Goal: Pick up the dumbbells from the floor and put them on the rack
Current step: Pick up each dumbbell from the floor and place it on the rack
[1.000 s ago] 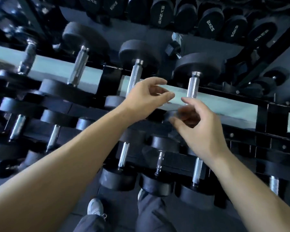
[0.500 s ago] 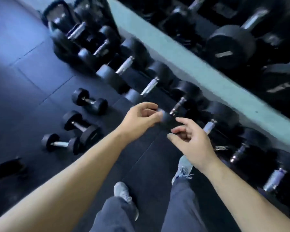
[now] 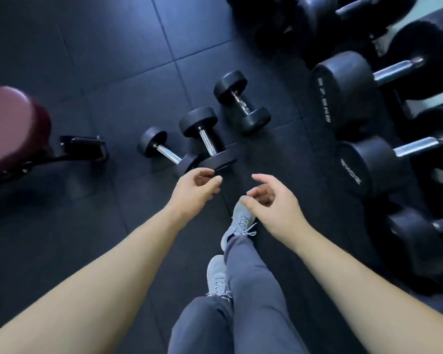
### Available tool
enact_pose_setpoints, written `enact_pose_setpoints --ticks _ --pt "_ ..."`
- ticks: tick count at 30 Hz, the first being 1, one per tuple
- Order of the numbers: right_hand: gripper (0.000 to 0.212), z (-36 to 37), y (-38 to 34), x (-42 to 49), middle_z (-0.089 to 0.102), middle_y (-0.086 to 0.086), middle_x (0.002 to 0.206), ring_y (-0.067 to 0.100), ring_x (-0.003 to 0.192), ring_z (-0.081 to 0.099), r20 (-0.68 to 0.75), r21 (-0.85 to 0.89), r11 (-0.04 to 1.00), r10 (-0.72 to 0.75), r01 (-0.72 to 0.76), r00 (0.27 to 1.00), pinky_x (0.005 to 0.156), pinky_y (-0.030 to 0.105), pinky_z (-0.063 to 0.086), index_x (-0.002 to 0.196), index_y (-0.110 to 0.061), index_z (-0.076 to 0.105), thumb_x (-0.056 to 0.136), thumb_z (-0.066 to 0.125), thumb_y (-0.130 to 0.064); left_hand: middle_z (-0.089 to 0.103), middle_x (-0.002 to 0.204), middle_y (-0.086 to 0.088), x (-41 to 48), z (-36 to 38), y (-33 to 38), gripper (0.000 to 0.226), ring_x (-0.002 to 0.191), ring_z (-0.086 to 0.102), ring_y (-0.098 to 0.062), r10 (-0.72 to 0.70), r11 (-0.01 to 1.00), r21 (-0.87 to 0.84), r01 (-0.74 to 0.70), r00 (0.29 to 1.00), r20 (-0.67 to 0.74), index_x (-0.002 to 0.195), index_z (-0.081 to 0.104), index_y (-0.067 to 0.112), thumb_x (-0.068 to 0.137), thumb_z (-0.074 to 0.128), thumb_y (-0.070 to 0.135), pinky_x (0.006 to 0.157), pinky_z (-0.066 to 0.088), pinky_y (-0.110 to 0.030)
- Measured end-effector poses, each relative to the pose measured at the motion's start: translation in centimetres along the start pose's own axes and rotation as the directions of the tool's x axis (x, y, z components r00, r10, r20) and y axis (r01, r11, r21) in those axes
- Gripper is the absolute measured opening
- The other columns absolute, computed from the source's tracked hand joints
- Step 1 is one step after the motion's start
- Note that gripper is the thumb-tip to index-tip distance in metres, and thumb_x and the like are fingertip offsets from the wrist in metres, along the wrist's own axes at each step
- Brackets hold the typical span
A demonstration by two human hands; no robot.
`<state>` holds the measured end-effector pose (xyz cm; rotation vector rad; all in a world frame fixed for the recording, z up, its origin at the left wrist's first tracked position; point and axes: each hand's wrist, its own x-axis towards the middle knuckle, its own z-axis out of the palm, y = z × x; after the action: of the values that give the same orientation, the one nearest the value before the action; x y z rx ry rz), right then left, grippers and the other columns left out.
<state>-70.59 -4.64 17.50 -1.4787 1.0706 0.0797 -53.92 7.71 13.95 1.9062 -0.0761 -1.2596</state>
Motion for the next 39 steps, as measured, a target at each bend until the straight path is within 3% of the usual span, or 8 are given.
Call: enact_pose_setpoints --ticks 5,10,18,23,27,33,36,39 --pt "0.049 2.8 0.4 11.0 0.073 -0.004 0.106 0.013 0.091 0.071 0.052 -0.034 0.999 0.02 -0.018 0.998 0.081 0.016 0.05 0.132 -0.035 0.06 0.088 0.081 -0.029 0.076 0.111 -0.008 9.4 -2.5 -1.7 0.03 0.108 0.076 -0.028 -0.069 0.997 -0.026 0.067 0.995 -0.078 0.123 0.065 0.015 0.097 0.073 0.025 0.096 0.059 -0.04" --pt "0.05 4.7 2.2 20.1 0.073 -0.007 0.106 0.001 0.082 0.067 0.092 -0.098 0.995 0.035 -0.026 0.995 0.079 0.013 0.05 0.132 -0.038 0.058 0.088 0.08 -0.033 0.078 0.108 0.002 17.7 -3.4 -3.6 0.059 0.107 0.076 -0.024 -0.088 0.996 -0.022 0.086 0.989 -0.116 0.119 0.065 0.027 0.071 0.075 0.059 0.105 0.056 -0.048" --pt "0.055 6.3 3.2 30.1 0.073 -0.005 0.106 0.004 0.084 0.067 0.112 -0.192 0.978 0.101 -0.078 0.989 0.08 0.014 0.049 0.138 -0.033 0.057 0.088 0.08 -0.034 0.077 0.107 0.001 26.9 -3.5 -4.0 0.062 0.108 0.075 -0.024 -0.149 0.988 -0.06 0.145 0.987 -0.054 0.112 0.065 0.034 0.062 0.07 0.07 0.106 0.055 -0.053" --pt "0.056 7.7 5.2 37.4 0.071 -0.007 0.105 -0.003 0.078 0.066 0.029 -0.213 0.974 0.087 -0.079 0.996 0.078 0.013 0.049 0.139 -0.033 0.057 0.088 0.08 -0.037 0.076 0.114 0.001 34.3 -2.3 -3.5 0.056 0.108 0.072 -0.018 -0.094 0.996 0.0 0.094 0.995 0.02 0.125 0.067 0.023 0.081 0.071 0.057 0.106 0.055 -0.046" --pt "0.056 5.9 6.5 43.9 0.072 -0.005 0.107 -0.006 0.078 0.066 -0.035 -0.206 0.978 0.014 -0.021 0.999 0.076 0.007 0.051 0.137 -0.034 0.057 0.087 0.082 -0.035 0.074 0.124 0.002 41.5 0.7 -1.3 0.072 0.118 0.07 -0.017 -0.031 0.998 -0.05 0.031 0.999 0.012 0.13 0.065 0.023 0.074 0.065 0.067 0.11 0.052 -0.046" --pt "0.075 -0.1 8.9 54.2 0.069 -0.008 0.115 0.01 0.105 0.07 -0.007 -0.393 0.917 -0.085 0.076 0.996 0.102 0.039 0.056 0.147 -0.038 0.048 0.08 0.079 -0.052 0.063 0.137 0.004 51.3 7.1 0.5 0.072 0.128 0.061 -0.015 0.036 0.995 -0.098 -0.032 0.999 0.039 0.151 0.049 0.014 0.094 0.067 0.053 0.116 0.047 -0.04" --pt "0.09 -2.1 9.8 57.8 0.067 -0.005 0.12 0.011 0.108 0.069 0.095 -0.489 0.87 -0.014 0.059 0.995 0.102 0.036 0.055 0.157 -0.038 0.034 0.081 0.082 -0.049 0.064 0.135 0.007 54.3 9.1 -0.3 0.071 0.125 0.061 -0.012 0.038 0.992 -0.121 -0.032 0.998 0.048 0.151 0.048 0.013 0.094 0.069 0.05 0.115 0.046 -0.034" --pt "0.104 -2.2 10.3 60.4 0.068 -0.003 0.115 0.01 0.098 0.071 0.195 -0.542 0.839 0.063 0.054 0.979 0.092 0.028 0.054 0.162 -0.034 0.024 0.08 0.086 -0.042 0.074 0.128 0.006 56.8 9.9 -1.5 0.076 0.119 0.07 -0.013 0.044 0.988 -0.148 -0.04 0.999 0.021 0.137 0.063 0.019 0.075 0.075 0.062 0.111 0.052 -0.042"
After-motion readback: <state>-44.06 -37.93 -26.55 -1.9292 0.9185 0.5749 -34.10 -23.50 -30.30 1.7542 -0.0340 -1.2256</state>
